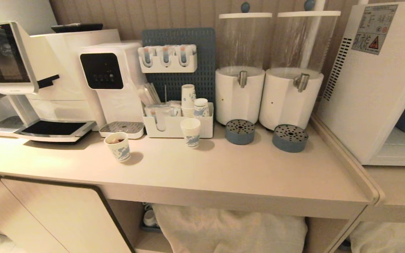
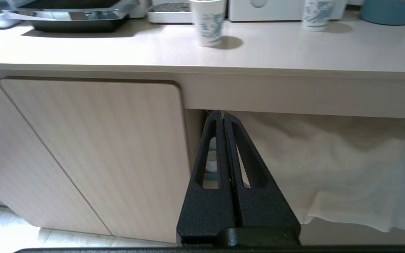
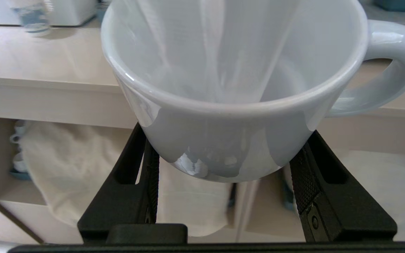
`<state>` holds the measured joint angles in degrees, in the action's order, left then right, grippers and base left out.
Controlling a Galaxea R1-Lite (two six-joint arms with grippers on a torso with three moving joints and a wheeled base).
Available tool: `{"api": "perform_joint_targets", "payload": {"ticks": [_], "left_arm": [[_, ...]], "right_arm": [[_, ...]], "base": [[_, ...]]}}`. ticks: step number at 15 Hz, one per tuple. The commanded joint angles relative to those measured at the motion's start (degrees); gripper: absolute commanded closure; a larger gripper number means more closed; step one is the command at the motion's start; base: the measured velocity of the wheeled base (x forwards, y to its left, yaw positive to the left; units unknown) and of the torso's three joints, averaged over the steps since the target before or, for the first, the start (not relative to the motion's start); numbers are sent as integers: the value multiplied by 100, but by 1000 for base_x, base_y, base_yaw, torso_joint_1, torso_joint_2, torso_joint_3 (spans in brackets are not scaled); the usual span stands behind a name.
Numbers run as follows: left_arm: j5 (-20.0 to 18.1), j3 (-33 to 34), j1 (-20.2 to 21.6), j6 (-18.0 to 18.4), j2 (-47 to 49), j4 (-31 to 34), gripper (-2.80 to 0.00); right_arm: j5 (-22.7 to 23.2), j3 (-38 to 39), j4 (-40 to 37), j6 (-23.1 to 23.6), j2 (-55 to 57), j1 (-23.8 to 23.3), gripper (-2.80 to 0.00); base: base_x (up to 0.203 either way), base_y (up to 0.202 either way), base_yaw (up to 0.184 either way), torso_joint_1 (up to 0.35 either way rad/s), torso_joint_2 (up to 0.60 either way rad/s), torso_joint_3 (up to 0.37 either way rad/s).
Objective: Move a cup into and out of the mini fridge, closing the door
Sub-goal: Place the ceramic cup on the table
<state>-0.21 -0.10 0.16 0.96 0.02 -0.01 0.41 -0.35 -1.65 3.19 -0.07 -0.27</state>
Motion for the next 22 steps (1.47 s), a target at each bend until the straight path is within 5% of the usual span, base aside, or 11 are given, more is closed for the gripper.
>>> {"api": "perform_joint_targets", "payload": {"ticks": [1,8,17,19,22], "left_arm": [[3,1,2,0,-2,1,0],[3,1,2,-17,-2,1,0],[3,1,2,-26,-2,1,0],[3,1,2,-26,-2,1,0],[3,1,2,-26,-2,1,0]], "right_arm": [[2,0,-2,6,7,0,0],[2,0,-2,6,7,0,0],[-21,-28,323,-45,7,0,0],[-27,-695,200,-77,15,0,0],[157,-2701,-802,-290,552,8,0]], "base": [[0,190,0,6,3,2],[0,171,1,3,1,4],[0,0,0,0,0,0],[0,0,0,0,0,0],[0,0,0,0,0,0]]}}
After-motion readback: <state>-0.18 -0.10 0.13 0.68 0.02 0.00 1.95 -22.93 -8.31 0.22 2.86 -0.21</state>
